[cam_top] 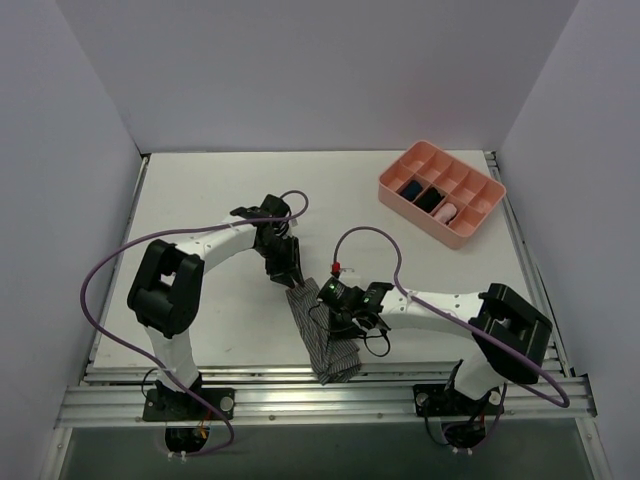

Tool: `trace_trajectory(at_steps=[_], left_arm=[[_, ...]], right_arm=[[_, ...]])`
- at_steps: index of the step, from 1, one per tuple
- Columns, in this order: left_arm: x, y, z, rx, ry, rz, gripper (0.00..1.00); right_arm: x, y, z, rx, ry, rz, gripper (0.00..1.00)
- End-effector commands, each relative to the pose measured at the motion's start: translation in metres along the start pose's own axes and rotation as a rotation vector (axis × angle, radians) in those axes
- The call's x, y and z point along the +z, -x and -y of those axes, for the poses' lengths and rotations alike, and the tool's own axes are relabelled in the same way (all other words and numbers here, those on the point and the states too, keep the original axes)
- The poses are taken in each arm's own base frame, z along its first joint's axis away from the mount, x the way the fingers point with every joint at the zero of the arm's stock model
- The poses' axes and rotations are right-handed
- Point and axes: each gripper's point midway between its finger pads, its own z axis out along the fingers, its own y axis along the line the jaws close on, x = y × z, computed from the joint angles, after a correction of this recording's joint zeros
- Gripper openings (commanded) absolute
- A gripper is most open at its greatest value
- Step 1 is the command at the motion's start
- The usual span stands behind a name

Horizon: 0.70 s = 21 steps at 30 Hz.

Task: Roll the underwear
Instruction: Fold the underwear

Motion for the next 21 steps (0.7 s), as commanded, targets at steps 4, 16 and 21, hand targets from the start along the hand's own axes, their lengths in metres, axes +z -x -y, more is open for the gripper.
trace_trajectory(at_steps=[4,16,21], left_arm=[[-0.007,-0.004,0.003,0.088,-0.013,-0.007,0.40],[-0.005,-0.002,-0.003,0.156,0.001,-0.088,0.03],[-0.016,-0.001,-0.012,0.168,0.034,-0.135,0.02]], right_arm=[[0.005,-0.005,0.011,0.017,-0.036,-0.007,0.13],[0.013,-0.012,0.018,0.011,-0.059,-0.030,0.13],[0.014,-0.014,0.023,0.012,-0.076,-0.034,0.13]])
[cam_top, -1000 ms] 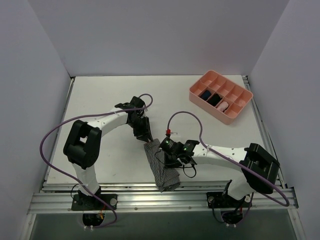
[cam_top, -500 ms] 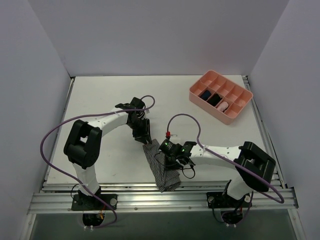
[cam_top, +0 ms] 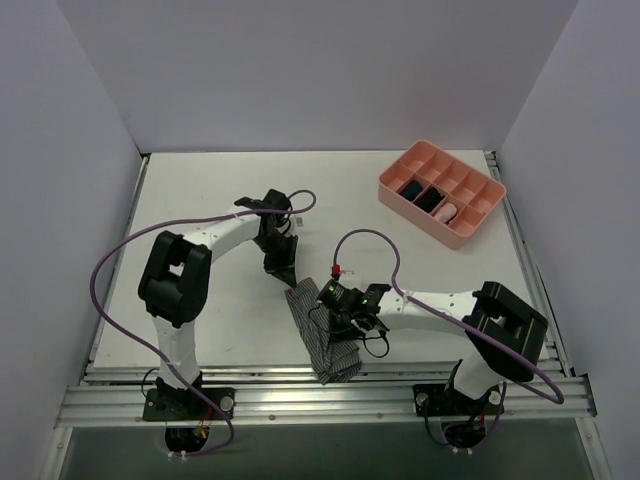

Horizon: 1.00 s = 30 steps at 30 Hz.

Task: Roll the underwear
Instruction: Fold the underwear

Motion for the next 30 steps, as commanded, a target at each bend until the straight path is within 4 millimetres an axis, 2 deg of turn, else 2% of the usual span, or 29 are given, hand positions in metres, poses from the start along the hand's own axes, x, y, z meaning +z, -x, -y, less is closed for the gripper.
trace_trajectory(at_steps=[1,9,11,14,17,18,22,26,27,30], left_arm=[[-0.016,-0.002,-0.005,0.041,0.018,-0.032,0.02],[-0.020,0.001,-0.033,0.052,0.146,-0.064,0.02],[-0.020,-0.001,-0.035,0.045,0.147,-0.079,0.02],[-0.018,-0.008,-0.039,0.021,0.147,-0.108,0.09],[-0.018,-0.012,-0.036,0.006,0.124,-0.118,0.17],[-0.019,-0.014,-0.034,0.001,0.112,-0.120,0.23],[-0.017,-0.017,-0.035,-0.018,0.092,-0.124,0.31],[-0.010,-0.022,-0.039,-0.030,0.083,-0.138,0.31],[-0.008,-0.026,-0.042,-0.035,0.087,-0.150,0.31],[-0.006,-0.028,-0.043,-0.041,0.080,-0.152,0.31]], right_arm=[[0.006,-0.009,0.019,0.012,-0.067,-0.023,0.13],[0.007,-0.008,0.026,-0.007,-0.110,-0.022,0.13],[0.006,-0.007,0.026,-0.015,-0.111,-0.020,0.13],[0.002,0.003,0.020,-0.043,-0.114,-0.006,0.13],[-0.011,0.020,0.002,-0.084,-0.091,0.015,0.13],[-0.021,0.030,-0.009,-0.090,-0.073,0.030,0.14],[-0.042,0.038,-0.041,-0.106,0.037,0.035,0.14],[-0.048,0.026,-0.067,-0.101,0.150,0.005,0.15],[-0.048,0.017,-0.072,-0.107,0.171,-0.018,0.15],[-0.042,0.002,-0.076,-0.087,0.205,-0.046,0.14]])
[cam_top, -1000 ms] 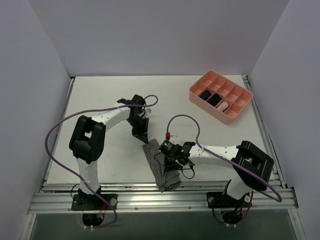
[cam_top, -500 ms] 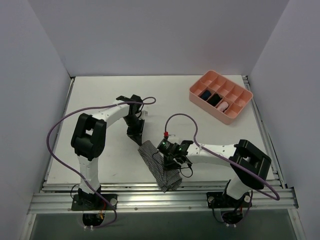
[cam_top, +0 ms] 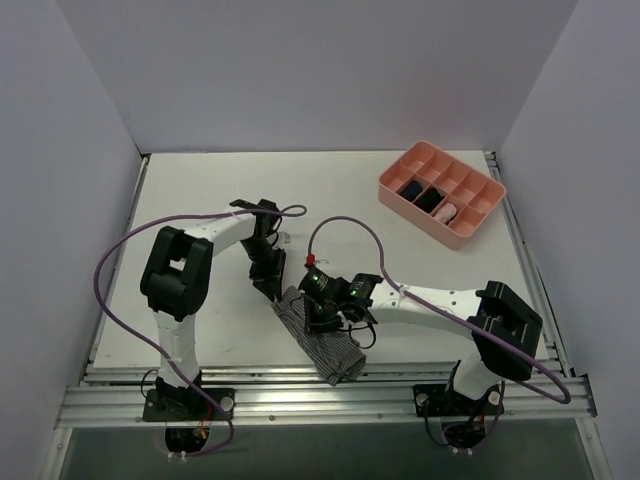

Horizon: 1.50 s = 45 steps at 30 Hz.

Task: Roll the underwear
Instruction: Fold the underwear

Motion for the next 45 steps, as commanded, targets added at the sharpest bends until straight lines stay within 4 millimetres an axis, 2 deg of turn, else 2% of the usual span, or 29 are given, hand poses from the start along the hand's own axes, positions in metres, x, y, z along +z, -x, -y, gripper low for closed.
trace_trajectory(at_steps=[1,7,12,15,18,20,21,23,24,26,28,29,30,31,33,34,35,37,38,39,40,41,43,45], left_arm=[[-0.002,-0.002,0.003,-0.002,-0.037,0.014,0.31],[-0.007,-0.005,-0.007,-0.076,-0.076,0.032,0.30],[-0.010,-0.005,-0.009,-0.113,-0.096,0.053,0.30],[-0.011,-0.006,-0.008,-0.124,-0.107,0.061,0.30],[-0.016,-0.004,-0.009,-0.151,-0.110,0.084,0.30],[-0.024,0.003,-0.016,-0.190,-0.116,0.124,0.30],[-0.027,0.005,-0.018,-0.217,-0.120,0.137,0.30],[-0.035,0.016,-0.030,-0.262,-0.114,0.180,0.30],[-0.038,0.020,-0.034,-0.281,-0.105,0.192,0.30],[-0.049,0.034,-0.044,-0.304,-0.076,0.241,0.30],[-0.066,0.052,-0.049,-0.333,-0.078,0.301,0.30],[-0.070,0.058,-0.052,-0.344,-0.069,0.316,0.30],[-0.076,0.064,-0.054,-0.361,-0.070,0.336,0.30],[-0.082,0.070,-0.052,-0.363,-0.072,0.357,0.30],[-0.098,0.087,-0.040,-0.344,-0.120,0.412,0.31],[-0.104,0.092,-0.033,-0.327,-0.145,0.430,0.30],[-0.117,0.102,-0.023,-0.301,-0.176,0.474,0.31],[-0.126,0.112,-0.003,-0.256,-0.226,0.508,0.31],[-0.128,0.116,0.005,-0.236,-0.248,0.513,0.31],[-0.135,0.122,0.015,-0.222,-0.273,0.529,0.31],[-0.137,0.125,0.023,-0.206,-0.294,0.531,0.31],[-0.131,0.129,0.032,-0.186,-0.304,0.519,0.31],[-0.133,0.140,0.047,-0.151,-0.337,0.546,0.31],[-0.122,0.145,0.059,-0.142,-0.373,0.524,0.31]], right_arm=[[-0.003,-0.028,-0.011,0.015,0.066,-0.061,0.14],[0.005,-0.045,-0.011,0.008,0.089,-0.101,0.14],[0.018,-0.057,0.004,-0.011,0.019,-0.141,0.14],[0.027,-0.065,0.025,-0.028,-0.074,-0.163,0.13],[0.033,-0.060,0.045,-0.065,-0.166,-0.142,0.13],[0.036,-0.052,0.051,-0.077,-0.194,-0.143,0.13],[0.038,-0.042,0.059,-0.092,-0.218,-0.134,0.13],[0.042,-0.028,0.062,-0.101,-0.230,-0.131,0.13],[0.045,-0.014,0.072,-0.106,-0.239,-0.124,0.13],[0.051,0.010,0.073,-0.122,-0.237,-0.105,0.13],[0.053,0.037,0.083,-0.167,-0.237,-0.093,0.14],[0.060,0.041,0.089,-0.189,-0.249,-0.115,0.15],[0.060,0.059,0.082,-0.213,-0.236,-0.090,0.15],[0.059,0.069,0.083,-0.256,-0.239,-0.087,0.15],[0.059,0.076,0.077,-0.289,-0.221,-0.097,0.15],[0.055,0.086,0.066,-0.298,-0.199,-0.075,0.15],[0.047,0.087,0.058,-0.283,-0.171,-0.075,0.15],[0.035,0.096,0.042,-0.239,-0.126,-0.043,0.15],[0.021,0.103,0.031,-0.180,-0.080,-0.011,0.15],[0.014,0.108,0.027,-0.147,-0.064,0.005,0.15],[0.009,0.112,0.026,-0.122,-0.055,0.023,0.15],[0.001,0.119,0.024,-0.089,-0.048,0.053,0.15],[-0.002,0.133,0.039,-0.062,-0.096,0.099,0.15],[-0.001,0.144,0.058,-0.034,-0.152,0.123,0.15]])
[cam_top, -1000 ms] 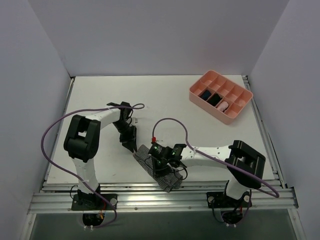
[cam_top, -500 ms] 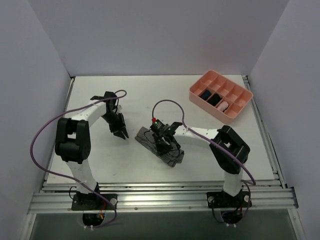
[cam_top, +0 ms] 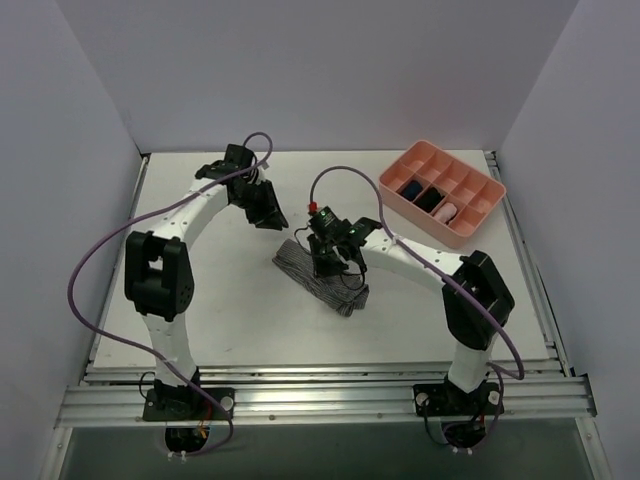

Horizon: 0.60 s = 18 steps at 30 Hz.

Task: Roll the underwear
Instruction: Fold the underwear

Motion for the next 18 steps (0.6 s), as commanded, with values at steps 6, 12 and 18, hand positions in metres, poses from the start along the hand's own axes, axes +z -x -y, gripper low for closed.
trace_trajectory(at_steps=[6,12,18], left_arm=[[0.052,-0.008,0.008,-0.008,-0.066,-0.079,0.31],[0.069,-0.032,-0.053,-0.038,0.090,-0.134,0.31],[0.070,-0.040,-0.088,-0.021,0.168,-0.158,0.31]], right_arm=[[0.001,0.021,0.055,0.091,-0.153,0.040,0.15],[0.020,-0.027,0.059,0.111,-0.135,-0.036,0.15],[0.031,-0.074,0.081,0.127,-0.198,-0.110,0.15]])
